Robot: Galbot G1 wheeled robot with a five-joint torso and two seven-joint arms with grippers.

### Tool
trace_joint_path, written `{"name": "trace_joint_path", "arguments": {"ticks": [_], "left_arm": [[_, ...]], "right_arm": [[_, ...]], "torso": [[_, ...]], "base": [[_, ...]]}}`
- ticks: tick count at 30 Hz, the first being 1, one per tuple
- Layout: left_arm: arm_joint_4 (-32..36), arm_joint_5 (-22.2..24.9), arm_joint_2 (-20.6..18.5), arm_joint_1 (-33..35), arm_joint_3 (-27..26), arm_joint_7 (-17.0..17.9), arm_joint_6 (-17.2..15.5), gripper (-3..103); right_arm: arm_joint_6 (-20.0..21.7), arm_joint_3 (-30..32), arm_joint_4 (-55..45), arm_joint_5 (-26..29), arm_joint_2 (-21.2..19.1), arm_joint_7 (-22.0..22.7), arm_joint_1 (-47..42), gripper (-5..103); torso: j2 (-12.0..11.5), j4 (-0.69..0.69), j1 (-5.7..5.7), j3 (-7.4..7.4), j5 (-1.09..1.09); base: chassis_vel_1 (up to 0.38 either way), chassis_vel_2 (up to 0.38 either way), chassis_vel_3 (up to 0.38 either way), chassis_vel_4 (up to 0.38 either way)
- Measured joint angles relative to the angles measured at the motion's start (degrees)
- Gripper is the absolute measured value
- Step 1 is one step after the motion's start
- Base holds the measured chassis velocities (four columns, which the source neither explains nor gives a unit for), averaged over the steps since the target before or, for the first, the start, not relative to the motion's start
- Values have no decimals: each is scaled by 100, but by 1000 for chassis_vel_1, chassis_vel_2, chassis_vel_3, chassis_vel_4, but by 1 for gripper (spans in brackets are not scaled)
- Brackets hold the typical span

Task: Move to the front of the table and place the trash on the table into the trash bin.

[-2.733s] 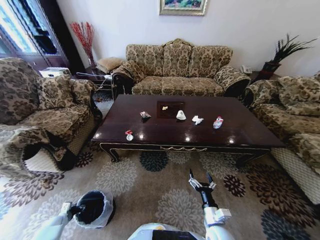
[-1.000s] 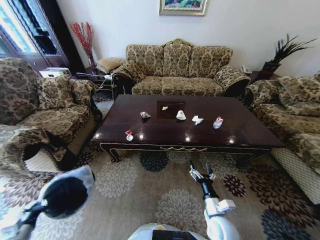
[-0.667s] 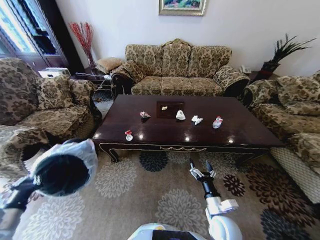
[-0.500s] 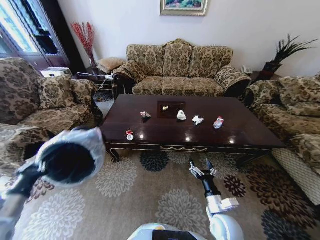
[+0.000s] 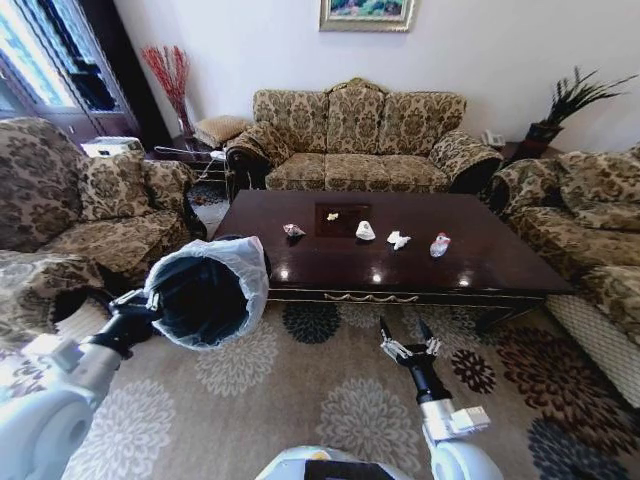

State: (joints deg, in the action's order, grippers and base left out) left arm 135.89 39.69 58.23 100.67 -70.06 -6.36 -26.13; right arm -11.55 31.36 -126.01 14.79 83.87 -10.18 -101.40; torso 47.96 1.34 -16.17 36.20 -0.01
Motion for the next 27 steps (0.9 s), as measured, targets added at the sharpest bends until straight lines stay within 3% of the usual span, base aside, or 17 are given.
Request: {"name": "trace_joint_path", "arguments": {"ticks": [1, 2, 5, 6, 9, 27], "left_arm": [[-44, 195, -193, -14, -49, 5, -265, 0], [-44, 195, -193, -14, -49, 5, -265, 0], [-317, 887, -804, -83, -228, 120, -786, 0], [-317, 887, -804, -83, -228, 120, -786, 0], [-505, 1647, -1156, -203, -356, 399, -994, 0], [-551, 1747, -1178, -225, -384, 433, -999, 0]], "right_arm": [[9, -14, -29, -1, -18, 5, 4, 100], [9, -14, -29, -1, -18, 5, 4, 100], [12, -34, -72, 43, -63, 36, 63, 100], [12, -34, -72, 43, -63, 36, 63, 100], [35, -25, -87, 56, -76, 36, 135, 100], [49, -15, -91, 80, -82, 42, 150, 100]], "torso": [[0, 0, 0, 0, 0], [0, 0, 0, 0, 0], [0, 1, -1, 0, -1], [0, 1, -1, 0, -1], [0, -1, 0, 0, 0], [0, 1, 0, -1, 0]], "base": [[212, 200, -215, -235], [212, 200, -215, -235], [253, 282, -248, -259], [272, 296, -280, -277], [258, 254, -236, -238], [98, 98, -94, -97]]}}
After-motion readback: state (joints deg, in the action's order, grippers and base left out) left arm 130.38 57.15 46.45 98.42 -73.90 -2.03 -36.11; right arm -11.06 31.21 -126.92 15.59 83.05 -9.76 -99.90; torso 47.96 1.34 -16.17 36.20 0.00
